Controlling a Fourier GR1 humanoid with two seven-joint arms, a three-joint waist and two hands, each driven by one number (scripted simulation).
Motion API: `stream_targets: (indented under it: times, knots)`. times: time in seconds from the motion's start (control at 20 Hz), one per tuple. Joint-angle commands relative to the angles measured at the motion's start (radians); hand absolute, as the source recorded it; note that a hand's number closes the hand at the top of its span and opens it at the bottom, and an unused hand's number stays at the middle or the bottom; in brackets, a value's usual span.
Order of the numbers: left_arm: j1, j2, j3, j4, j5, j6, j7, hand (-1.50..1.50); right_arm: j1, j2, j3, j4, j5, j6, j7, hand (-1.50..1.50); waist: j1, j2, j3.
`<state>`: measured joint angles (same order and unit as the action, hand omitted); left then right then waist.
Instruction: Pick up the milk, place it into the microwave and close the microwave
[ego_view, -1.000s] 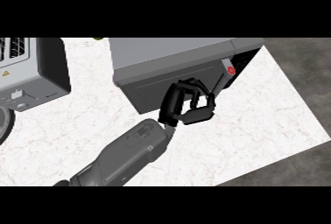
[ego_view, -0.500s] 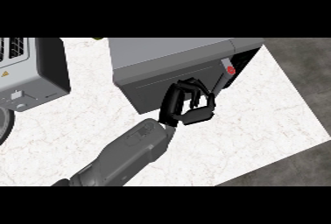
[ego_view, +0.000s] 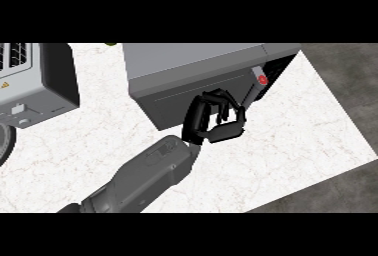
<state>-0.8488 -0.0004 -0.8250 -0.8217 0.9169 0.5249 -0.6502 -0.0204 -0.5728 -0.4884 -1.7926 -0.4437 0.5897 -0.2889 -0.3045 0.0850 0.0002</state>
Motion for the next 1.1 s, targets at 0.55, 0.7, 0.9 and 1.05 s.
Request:
stream_targets:
  times: [0.55,0.7,0.9,1.05]
  knots:
    - [-0.102,0.0,0.025,0.09,0.067,-0.008,-0.029,1.5,-0.057,-0.081,-0.046,0.108,-0.027,0.043,-0.007,-1.5,-0.012,0.017,0.002]
    - [-0.116,0.0,0.019,0.093,0.077,-0.012,-0.028,1.5,-0.068,-0.075,-0.04,0.152,-0.051,0.054,-0.006,-1.5,0.003,0.022,0.005]
    - [-0.114,0.0,0.013,0.093,0.097,-0.013,-0.043,1.5,-0.084,-0.09,-0.05,0.186,-0.07,0.068,-0.009,-1.5,-0.001,0.023,0.003]
    - [-0.129,0.0,0.001,0.102,0.101,-0.012,-0.044,1.5,-0.105,-0.116,-0.068,0.22,-0.087,0.076,-0.007,-1.5,0.004,0.018,0.003]
